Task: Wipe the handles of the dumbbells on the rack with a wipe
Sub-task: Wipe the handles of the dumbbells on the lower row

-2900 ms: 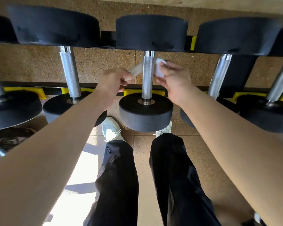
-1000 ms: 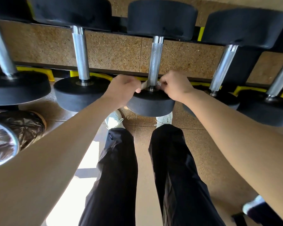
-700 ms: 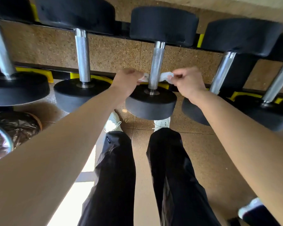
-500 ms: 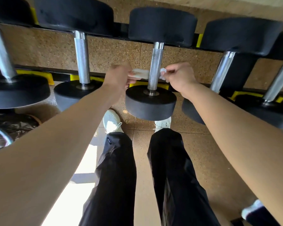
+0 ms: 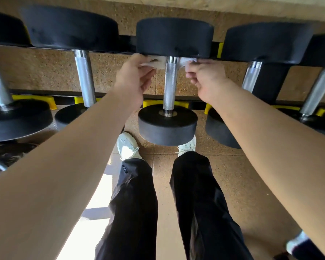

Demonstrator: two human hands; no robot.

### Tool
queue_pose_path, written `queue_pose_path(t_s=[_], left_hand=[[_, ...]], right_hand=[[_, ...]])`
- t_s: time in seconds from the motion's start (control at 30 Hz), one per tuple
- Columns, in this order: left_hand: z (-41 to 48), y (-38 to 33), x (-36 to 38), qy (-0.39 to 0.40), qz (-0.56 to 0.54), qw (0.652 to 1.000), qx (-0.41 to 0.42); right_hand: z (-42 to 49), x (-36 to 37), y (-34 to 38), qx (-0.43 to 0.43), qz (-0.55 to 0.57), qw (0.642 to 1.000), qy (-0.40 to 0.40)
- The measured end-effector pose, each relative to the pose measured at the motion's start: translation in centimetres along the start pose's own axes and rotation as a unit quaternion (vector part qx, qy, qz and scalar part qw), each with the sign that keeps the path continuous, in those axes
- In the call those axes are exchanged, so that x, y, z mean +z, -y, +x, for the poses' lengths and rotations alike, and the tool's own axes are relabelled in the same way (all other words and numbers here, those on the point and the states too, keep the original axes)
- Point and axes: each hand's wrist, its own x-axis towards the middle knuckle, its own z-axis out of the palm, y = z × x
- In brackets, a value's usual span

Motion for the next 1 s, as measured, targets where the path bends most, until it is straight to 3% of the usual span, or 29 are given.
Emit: queue_pose_path(t_s=[0.1,0.27,0.43,0.57,0.67,0.77,0.83,0.9,1.0], left_hand=[[-0.1,0.4,1.7,0.063,0.048,0.997,-0.004],[-0.7,0.9,-0.1,0.081,0.042,0.996,0.017],[-2.9,0.0,-4.8,0.093,-0.029,0.994,0.048],[-5.3,-0.9,-7.5,0.110,-0.054,0.991,0.045],[-7.0,-1.4,-9.4,0.129,-0.080,0.988,0.034],[-8.0,-1.4,-11.2,0.135,-0.115,0.984,0.022],[-8.1,-1.0,-12.5,0.076,-0.079,0.993,0.035],[-7.9,-0.5,-14.0,0.004,-0.005,0.997,0.075],[-7.7,0.2,-16.3,-0.028,0.049,0.990,0.129]], right_hand=[[-0.2,-2.0,0.1,0.058,0.035,0.997,-0.040],[-2.5,-2.4,-2.2,-0.005,0.089,0.996,0.001],[-6.3,-0.3,-3.2,-0.132,-0.050,0.990,0.018],[-9.6,0.8,-3.7,-0.264,-0.177,0.945,0.083],[-11.4,3.3,-3.3,-0.293,-0.229,0.913,0.169],[-12.0,5.6,-3.3,-0.325,-0.270,0.887,0.188],[-12.2,6.6,-3.2,-0.299,-0.227,0.906,0.193],[-13.0,7.6,-2.9,-0.204,-0.121,0.945,0.226],[-14.6,9.4,-2.5,-0.091,0.015,0.960,0.263]])
